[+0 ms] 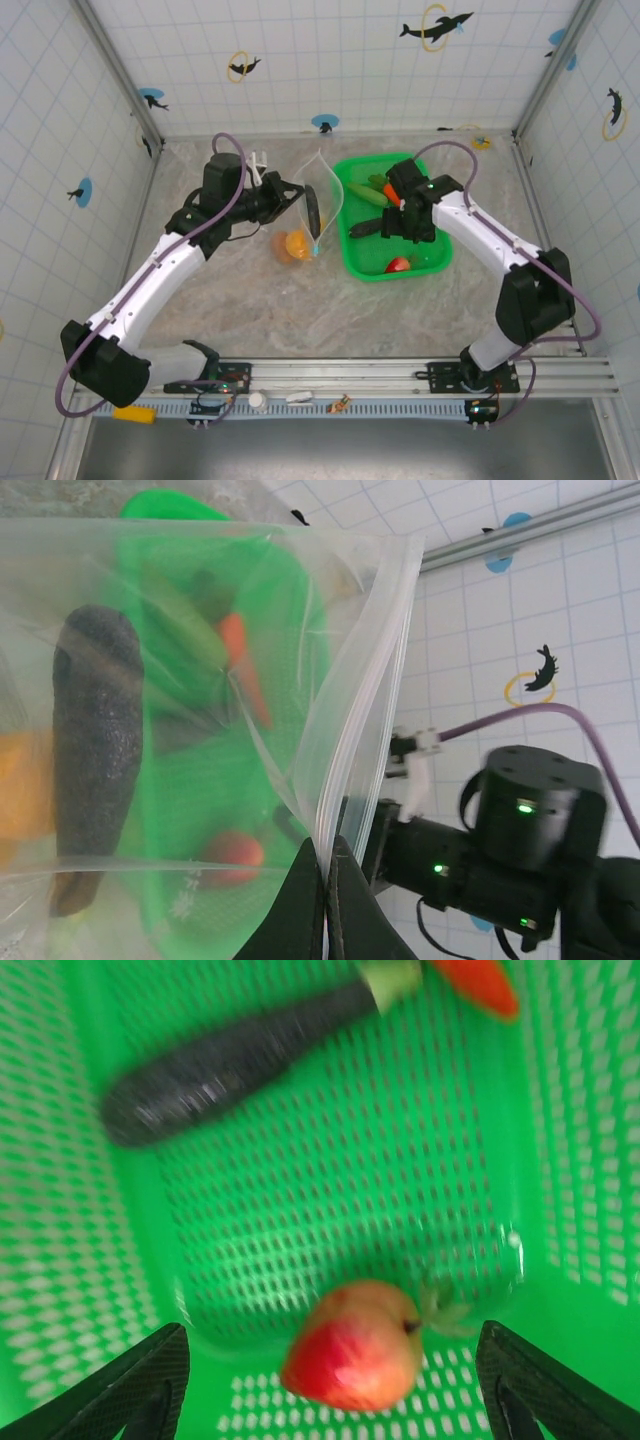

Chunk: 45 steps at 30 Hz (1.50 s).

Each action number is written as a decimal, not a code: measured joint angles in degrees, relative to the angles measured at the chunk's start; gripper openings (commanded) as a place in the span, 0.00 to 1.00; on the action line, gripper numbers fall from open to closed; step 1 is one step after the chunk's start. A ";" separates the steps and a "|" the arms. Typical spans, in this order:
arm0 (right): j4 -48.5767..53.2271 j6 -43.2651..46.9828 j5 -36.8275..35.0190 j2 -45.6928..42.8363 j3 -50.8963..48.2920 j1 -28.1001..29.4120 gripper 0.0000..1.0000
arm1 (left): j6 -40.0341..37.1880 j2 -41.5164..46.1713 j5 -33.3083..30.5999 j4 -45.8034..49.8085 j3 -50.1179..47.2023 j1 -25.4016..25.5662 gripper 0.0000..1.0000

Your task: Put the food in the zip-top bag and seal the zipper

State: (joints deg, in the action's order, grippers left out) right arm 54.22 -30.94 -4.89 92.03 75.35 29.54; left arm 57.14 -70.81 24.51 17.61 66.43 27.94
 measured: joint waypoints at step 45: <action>-6.27 -1.42 1.68 -4.81 3.91 1.25 0.58 | -0.17 0.68 0.33 1.20 -1.05 0.00 0.00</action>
State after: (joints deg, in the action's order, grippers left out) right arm 47.94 -32.36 -3.20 87.22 79.26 30.79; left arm 56.97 -70.13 24.84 18.81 65.39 27.94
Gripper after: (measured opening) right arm 0.587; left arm 0.042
